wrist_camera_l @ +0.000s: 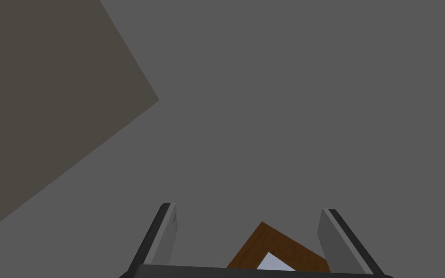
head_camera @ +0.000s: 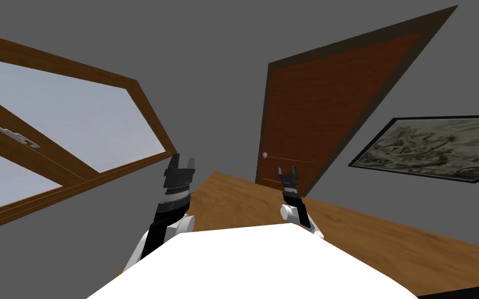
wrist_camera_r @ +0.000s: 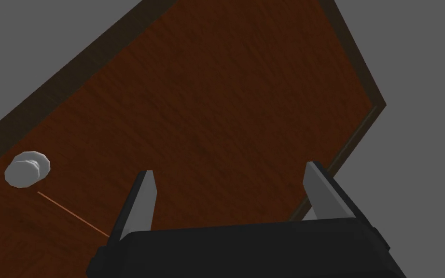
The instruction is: Pull the door open
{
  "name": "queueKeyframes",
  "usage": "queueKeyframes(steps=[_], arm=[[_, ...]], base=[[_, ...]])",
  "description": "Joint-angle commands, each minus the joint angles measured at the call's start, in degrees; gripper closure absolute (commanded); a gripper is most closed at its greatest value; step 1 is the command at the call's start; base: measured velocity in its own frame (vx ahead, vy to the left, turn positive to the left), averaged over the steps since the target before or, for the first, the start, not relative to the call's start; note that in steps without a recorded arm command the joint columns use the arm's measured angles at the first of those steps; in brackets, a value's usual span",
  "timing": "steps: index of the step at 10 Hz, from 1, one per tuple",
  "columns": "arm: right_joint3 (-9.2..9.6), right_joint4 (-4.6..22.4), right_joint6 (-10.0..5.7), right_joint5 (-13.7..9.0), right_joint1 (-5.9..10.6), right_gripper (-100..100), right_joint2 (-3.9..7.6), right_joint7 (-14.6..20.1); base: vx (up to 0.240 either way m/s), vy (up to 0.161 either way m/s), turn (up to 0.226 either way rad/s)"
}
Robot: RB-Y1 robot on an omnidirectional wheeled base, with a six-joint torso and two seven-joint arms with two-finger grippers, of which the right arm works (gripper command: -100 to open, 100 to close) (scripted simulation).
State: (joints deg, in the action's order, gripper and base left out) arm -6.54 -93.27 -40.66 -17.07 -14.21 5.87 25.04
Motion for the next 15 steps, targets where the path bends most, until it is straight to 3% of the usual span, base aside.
queueKeyframes(steps=[1,2,6,9,13,15], arm=[[-0.19,2.9,-0.71,-1.5,1.11,-100,0.0,2.2],[-0.19,3.3,-0.71,-1.5,1.11,-100,0.0,2.2],[-0.81,10.1,-2.1,-5.3,3.63,-100,0.21,7.4],[-0.97,12.2,-2.44,-6.2,4.26,-100,0.26,8.7],[-1.58,19.0,-3.8,-9.9,6.73,-100,0.42,13.9],[-1.73,20.9,-4.13,-10.8,7.35,-100,0.45,15.1]], base=[[0.088,-0.034,0.126],[0.063,-0.021,0.035],[0.077,-0.042,0.119],[0.052,-0.023,0.052],[0.068,-0.044,0.12],[0.058,-0.029,0.044]])
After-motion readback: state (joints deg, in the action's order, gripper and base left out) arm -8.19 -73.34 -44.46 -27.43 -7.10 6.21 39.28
